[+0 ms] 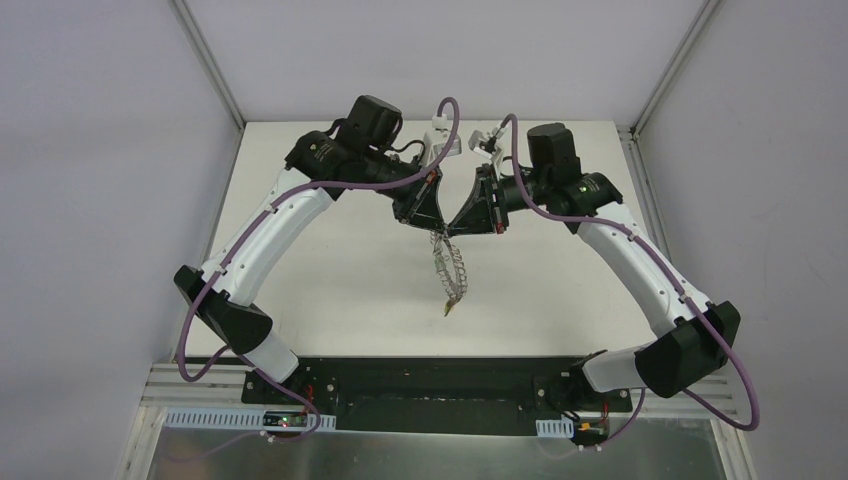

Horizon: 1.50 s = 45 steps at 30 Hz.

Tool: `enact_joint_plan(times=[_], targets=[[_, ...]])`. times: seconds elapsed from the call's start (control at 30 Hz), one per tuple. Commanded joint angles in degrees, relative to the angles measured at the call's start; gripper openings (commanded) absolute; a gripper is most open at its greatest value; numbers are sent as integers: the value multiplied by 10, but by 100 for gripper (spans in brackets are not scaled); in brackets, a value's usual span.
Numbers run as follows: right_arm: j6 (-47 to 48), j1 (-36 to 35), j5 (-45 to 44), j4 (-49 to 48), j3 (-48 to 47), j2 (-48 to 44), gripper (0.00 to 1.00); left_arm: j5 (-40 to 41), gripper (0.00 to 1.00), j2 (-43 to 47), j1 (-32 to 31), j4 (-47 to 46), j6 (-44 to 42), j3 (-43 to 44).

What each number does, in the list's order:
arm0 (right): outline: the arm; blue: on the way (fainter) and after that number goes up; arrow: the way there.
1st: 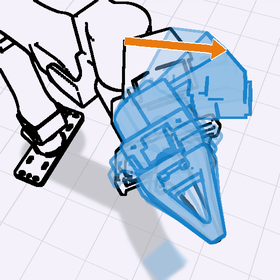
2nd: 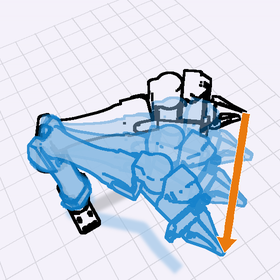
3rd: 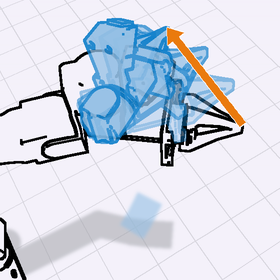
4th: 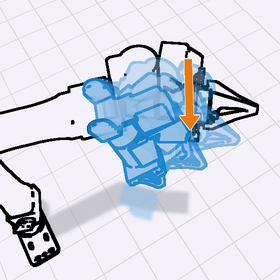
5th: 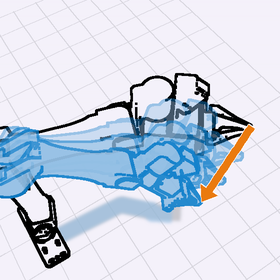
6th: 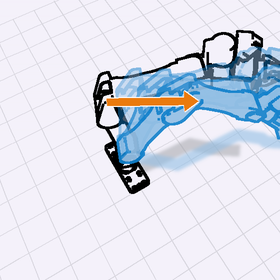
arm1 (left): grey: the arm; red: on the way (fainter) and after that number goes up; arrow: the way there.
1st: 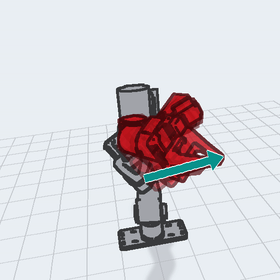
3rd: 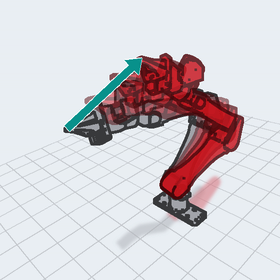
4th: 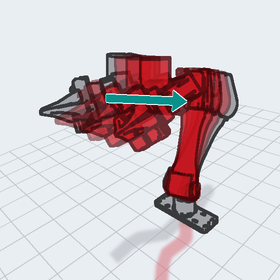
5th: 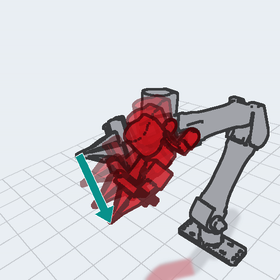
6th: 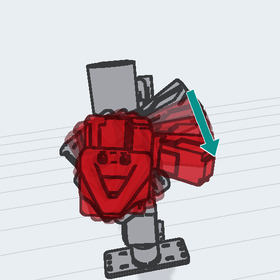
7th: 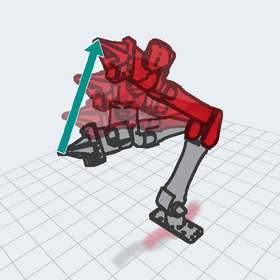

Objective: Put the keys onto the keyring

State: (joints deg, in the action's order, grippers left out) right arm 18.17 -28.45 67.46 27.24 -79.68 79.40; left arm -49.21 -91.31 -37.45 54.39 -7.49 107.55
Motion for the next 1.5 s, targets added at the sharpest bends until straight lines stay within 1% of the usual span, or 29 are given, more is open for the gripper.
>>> enact_joint_plan(times=[0.0,0.03,0.13,0.23,0.3,0.37,0.5,0.6,0.7,0.8,0.97,1.07,1.23,1.4,1.47], targets=[[-33,-2,7,-38,-18,-3,0,-43,0,16,4,-33,-4,2],[-46,-1,11,-47,-21,-2,0,-50,0,22,8,-41,-4,-4],[-88,3,23,-79,-23,-1,0,-66,16,46,18,-74,-3,-42],[-131,4,33,-112,-21,4,0,-77,27,73,23,-121,7,-88],[-149,4,35,-126,-18,6,0,-86,32,78,23,-134,7,-102],[-165,5,36,-141,-13,7,0,-90,34,77,23,-138,9,-107],[-179,11,26,-155,-6,6,0,-94,34,78,23,-139,9,-114],[-180,12,23,-158,-4,6,0,-93,32,80,23,-141,8,-117],[-180,14,23,-161,-2,6,0,-89,25,80,24,-139,8,-116],[-180,15,29,-166,5,5,0,-83,22,80,27,-138,8,-110],[-180,22,45,-175,17,0,0,-78,22,80,37,-138,14,-100],[-180,24,55,-181,25,-2,0,-76,24,80,41,-145,19,-100],[-201,26,63,-193,31,-3,0,-78,26,77,43,-149,29,-99],[-204,27,63,-195,32,-2,0,-81,20,73,44,-155,40,-103],[-211,28,63,-200,33,-3,0,-81,20,72,44,-159,45,-106]])
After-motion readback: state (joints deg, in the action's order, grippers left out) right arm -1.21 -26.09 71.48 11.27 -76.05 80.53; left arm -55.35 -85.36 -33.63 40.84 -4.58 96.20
